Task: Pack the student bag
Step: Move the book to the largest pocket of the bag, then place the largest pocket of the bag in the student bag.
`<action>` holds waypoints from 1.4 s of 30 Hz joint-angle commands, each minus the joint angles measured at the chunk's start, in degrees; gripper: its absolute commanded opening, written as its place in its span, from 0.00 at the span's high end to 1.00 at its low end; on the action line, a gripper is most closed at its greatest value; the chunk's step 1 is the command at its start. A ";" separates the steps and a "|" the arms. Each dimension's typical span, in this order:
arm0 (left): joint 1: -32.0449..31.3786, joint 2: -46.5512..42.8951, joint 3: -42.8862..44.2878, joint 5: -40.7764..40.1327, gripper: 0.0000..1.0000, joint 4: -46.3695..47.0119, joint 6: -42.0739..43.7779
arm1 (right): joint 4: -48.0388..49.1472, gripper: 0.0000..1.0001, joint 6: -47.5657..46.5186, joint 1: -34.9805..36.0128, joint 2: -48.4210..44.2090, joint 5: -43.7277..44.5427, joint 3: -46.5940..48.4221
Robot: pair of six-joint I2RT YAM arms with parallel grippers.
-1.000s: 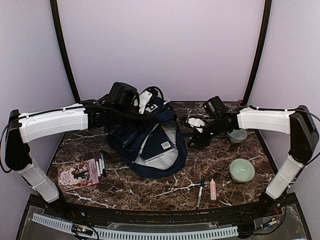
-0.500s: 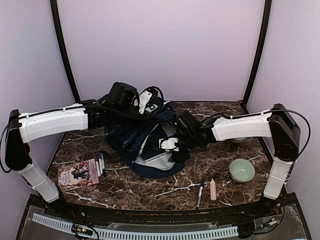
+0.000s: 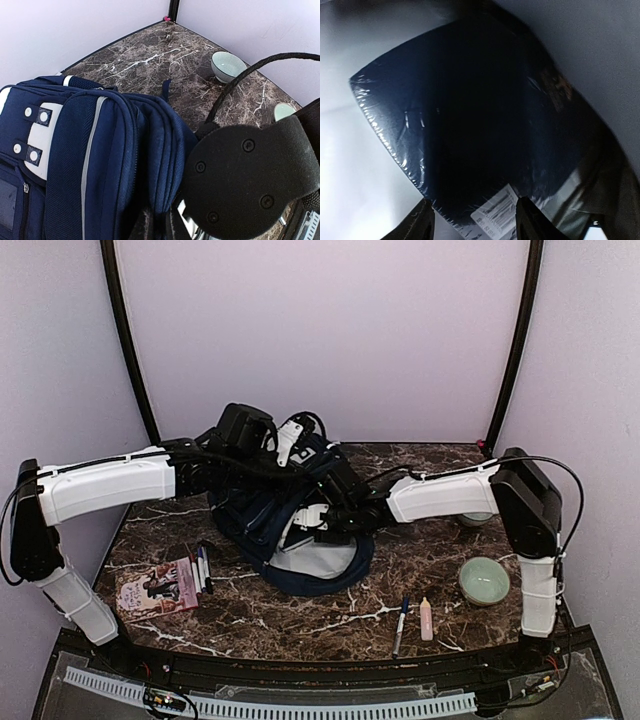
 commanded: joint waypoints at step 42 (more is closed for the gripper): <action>-0.23 0.33 2.39 5.65 0.50 -3.25 -1.25 | -6.06 0.43 8.64 0.16 -17.66 -12.20 -18.58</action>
